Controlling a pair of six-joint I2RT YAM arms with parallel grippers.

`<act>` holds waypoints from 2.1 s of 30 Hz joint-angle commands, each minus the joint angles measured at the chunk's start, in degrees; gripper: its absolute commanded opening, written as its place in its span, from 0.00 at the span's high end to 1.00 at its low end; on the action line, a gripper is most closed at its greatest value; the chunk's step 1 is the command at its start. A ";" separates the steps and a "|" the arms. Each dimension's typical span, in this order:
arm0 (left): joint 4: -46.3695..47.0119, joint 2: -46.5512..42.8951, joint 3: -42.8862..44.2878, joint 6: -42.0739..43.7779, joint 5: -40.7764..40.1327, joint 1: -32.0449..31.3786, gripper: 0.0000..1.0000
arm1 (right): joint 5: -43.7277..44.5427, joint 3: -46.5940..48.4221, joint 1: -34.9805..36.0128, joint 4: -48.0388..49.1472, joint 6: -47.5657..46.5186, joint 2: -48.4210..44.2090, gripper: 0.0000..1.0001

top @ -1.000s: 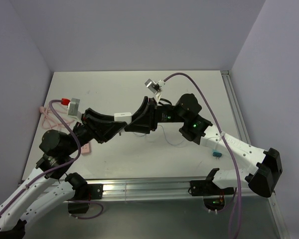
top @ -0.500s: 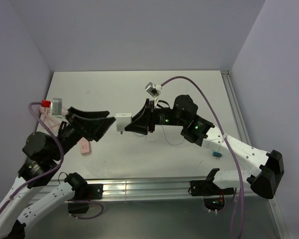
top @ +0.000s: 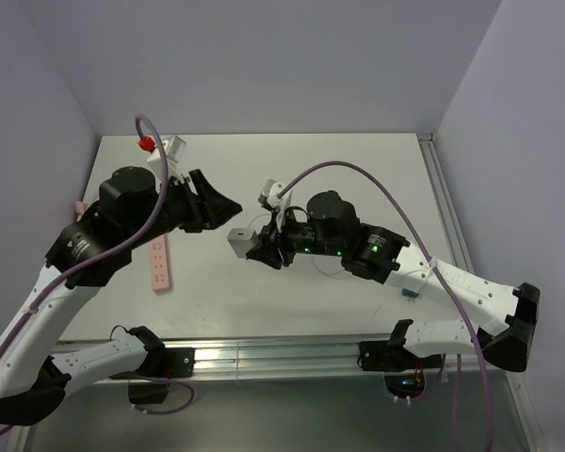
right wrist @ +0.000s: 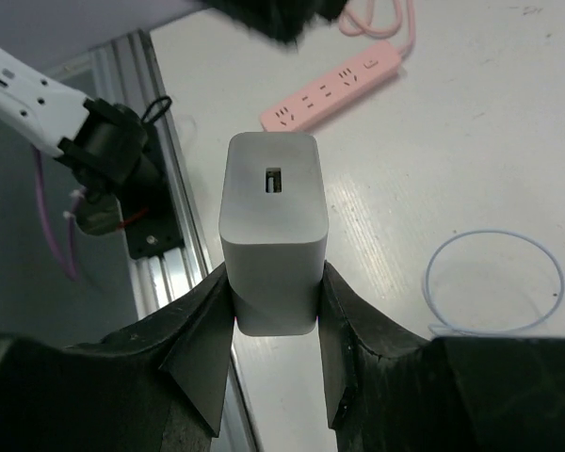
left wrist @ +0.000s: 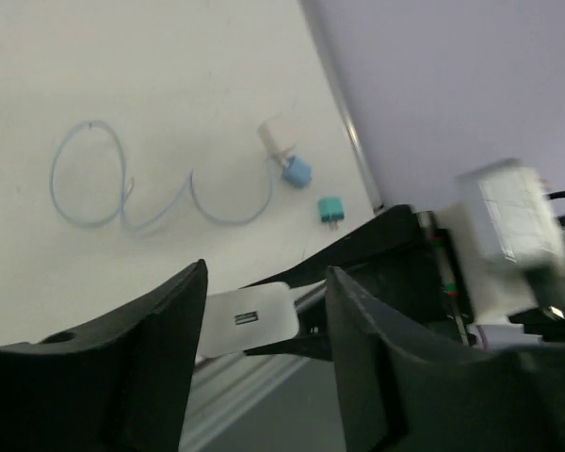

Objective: Insert the plug

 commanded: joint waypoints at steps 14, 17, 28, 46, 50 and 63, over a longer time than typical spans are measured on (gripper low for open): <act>-10.18 -2.02 -8.53 -5.86 10.36 -0.11 0.24 | 15.33 -2.19 8.59 -0.11 -13.17 -1.90 1.00; -10.63 -1.14 -9.06 -6.38 11.23 -0.11 0.25 | 14.62 -2.46 9.47 -0.28 -14.31 -1.99 1.00; -11.33 -0.17 -11.44 -6.56 12.65 -0.20 0.21 | 14.62 -1.40 11.23 -1.34 -15.11 -1.63 1.00; -12.65 2.73 -10.56 -4.71 10.62 -2.75 0.33 | 11.90 2.90 11.32 -5.03 -14.32 1.97 1.00; -12.65 2.81 -10.82 -4.36 11.15 -2.93 0.44 | 10.84 3.26 11.32 -5.47 -14.23 2.14 1.00; -14.49 3.61 -11.96 -3.75 12.64 -3.72 0.33 | 10.75 6.77 11.41 -8.63 -14.14 5.04 1.00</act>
